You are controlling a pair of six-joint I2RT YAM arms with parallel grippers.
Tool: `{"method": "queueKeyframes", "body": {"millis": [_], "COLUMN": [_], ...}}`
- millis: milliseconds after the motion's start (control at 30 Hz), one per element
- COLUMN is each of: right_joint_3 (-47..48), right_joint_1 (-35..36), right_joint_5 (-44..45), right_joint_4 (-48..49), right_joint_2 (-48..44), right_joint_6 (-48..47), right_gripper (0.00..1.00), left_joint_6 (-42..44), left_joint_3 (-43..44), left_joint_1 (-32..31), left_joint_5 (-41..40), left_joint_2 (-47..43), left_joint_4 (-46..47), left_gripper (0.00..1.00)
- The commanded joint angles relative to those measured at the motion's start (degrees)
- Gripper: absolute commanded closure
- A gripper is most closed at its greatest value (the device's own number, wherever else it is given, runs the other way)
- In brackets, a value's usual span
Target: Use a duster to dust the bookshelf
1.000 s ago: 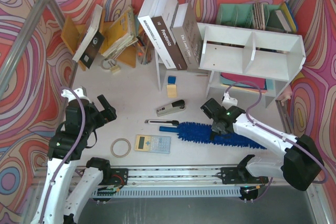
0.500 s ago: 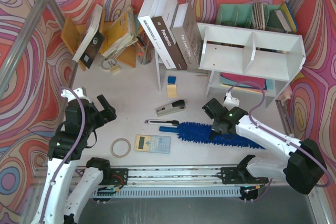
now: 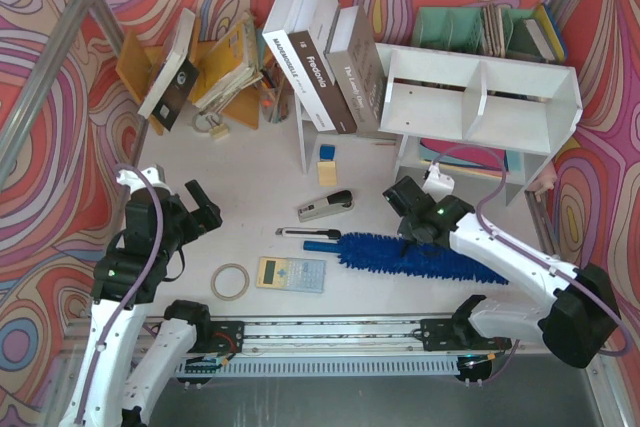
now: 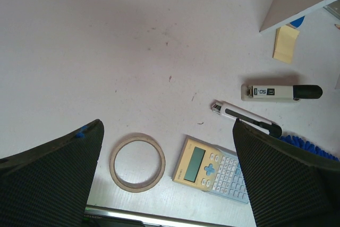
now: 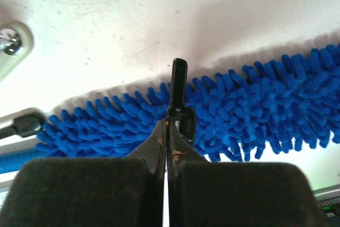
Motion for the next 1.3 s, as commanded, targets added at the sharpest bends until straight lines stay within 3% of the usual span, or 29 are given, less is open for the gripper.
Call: {"method": "queueKeyframes", "body": {"millis": [0,133,433,700,1133,1167,1200,1267], "right_joint_3": [3.3,4.6,4.0,4.8,4.9,4.8,4.8,4.5], "right_joint_1": [-0.2,-0.2,-0.2,-0.2,-0.2,-0.2,-0.2,-0.2], "right_joint_5": [1.9,1.5,0.3,-0.4,1.9,2.0,2.4,2.8], "right_joint_4": [2.2,3.5,16.5,26.2,28.0,27.4,26.0,24.5], "right_joint_2": [0.8,0.7,3.0,11.1,15.3,15.2,15.0,14.3], "right_joint_6": [-0.5,-1.3,-0.6,4.6,10.2,10.6,11.4,12.7], "right_gripper": [1.0,1.0,1.0,1.0,1.0,0.97,0.79,0.59], "left_joint_6": [0.8,0.8,0.8,0.8,0.7,0.7,0.7,0.8], "left_joint_3": [-0.6,-0.5,-0.6,-0.6,-0.8,-0.8,-0.7,-0.7], "left_joint_1": [0.5,0.5,0.6,0.7,0.7,0.7,0.7,0.7], "left_joint_5": [-0.2,-0.2,-0.2,-0.2,0.0,0.0,0.1,0.2], "left_joint_2": [-0.3,-0.2,-0.4,-0.7,-1.9,-1.9,-1.8,-1.8], "left_joint_4": [0.8,0.7,0.8,0.7,0.8,0.8,0.9,0.9], "left_gripper": [0.02,0.01,0.02,0.02,0.01,0.02,0.02,0.02]}}
